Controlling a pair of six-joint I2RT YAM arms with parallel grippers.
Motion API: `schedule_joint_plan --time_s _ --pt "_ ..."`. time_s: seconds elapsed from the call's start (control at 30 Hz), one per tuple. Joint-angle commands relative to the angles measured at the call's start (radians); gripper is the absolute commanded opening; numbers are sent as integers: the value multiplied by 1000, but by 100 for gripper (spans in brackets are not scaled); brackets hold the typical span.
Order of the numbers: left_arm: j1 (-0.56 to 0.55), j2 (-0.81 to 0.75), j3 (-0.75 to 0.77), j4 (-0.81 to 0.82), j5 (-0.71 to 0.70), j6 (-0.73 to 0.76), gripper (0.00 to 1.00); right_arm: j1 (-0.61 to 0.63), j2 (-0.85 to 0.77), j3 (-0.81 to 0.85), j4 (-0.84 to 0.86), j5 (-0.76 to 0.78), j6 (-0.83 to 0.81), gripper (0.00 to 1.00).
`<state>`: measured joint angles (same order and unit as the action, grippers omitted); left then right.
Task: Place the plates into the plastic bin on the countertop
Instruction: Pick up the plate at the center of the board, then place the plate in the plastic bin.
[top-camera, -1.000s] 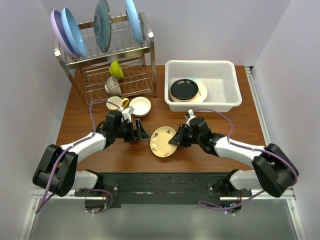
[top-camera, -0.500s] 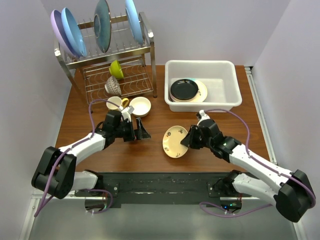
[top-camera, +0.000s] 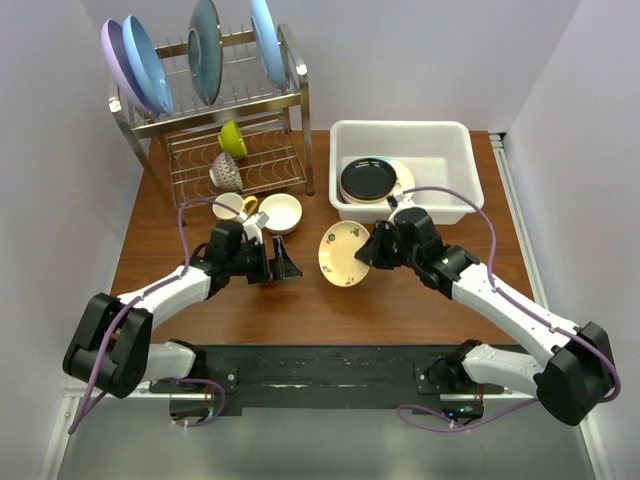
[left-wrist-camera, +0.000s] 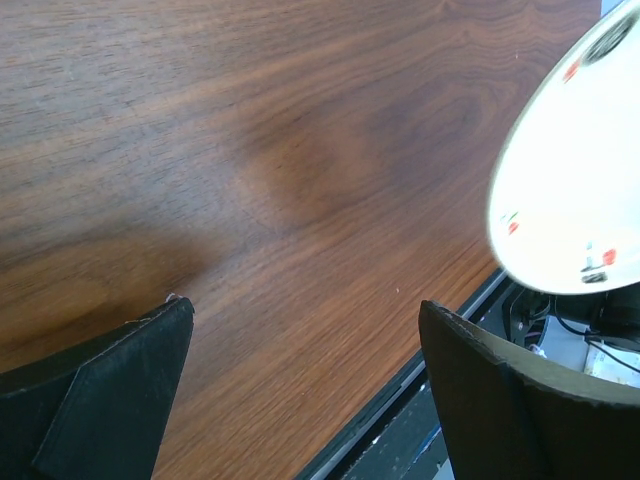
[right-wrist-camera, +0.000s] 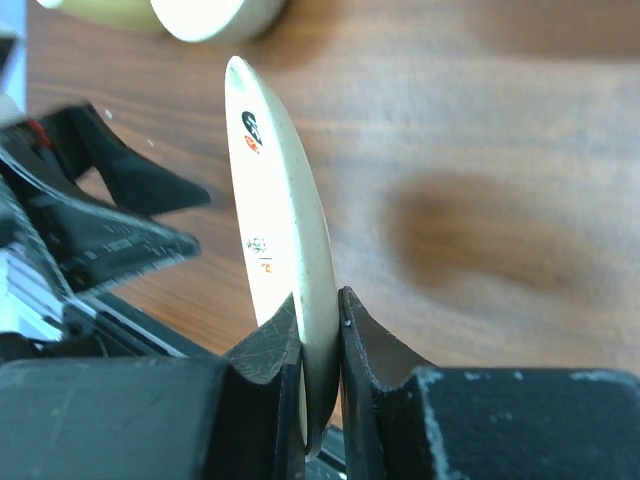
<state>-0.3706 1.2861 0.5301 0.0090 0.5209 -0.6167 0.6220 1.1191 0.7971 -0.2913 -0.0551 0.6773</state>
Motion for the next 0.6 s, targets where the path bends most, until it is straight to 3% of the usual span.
schedule_joint_plan --time_s 0.0,0.13,0.57 --pt "-5 -19 25 26 22 11 100 -62 7 103 35 -64 -36 0" --pt "-5 -11 24 29 30 11 100 -181 19 119 55 -147 -18 0" --pt "-5 -4 13 39 41 9 100 -355 105 231 57 -284 -31 0"
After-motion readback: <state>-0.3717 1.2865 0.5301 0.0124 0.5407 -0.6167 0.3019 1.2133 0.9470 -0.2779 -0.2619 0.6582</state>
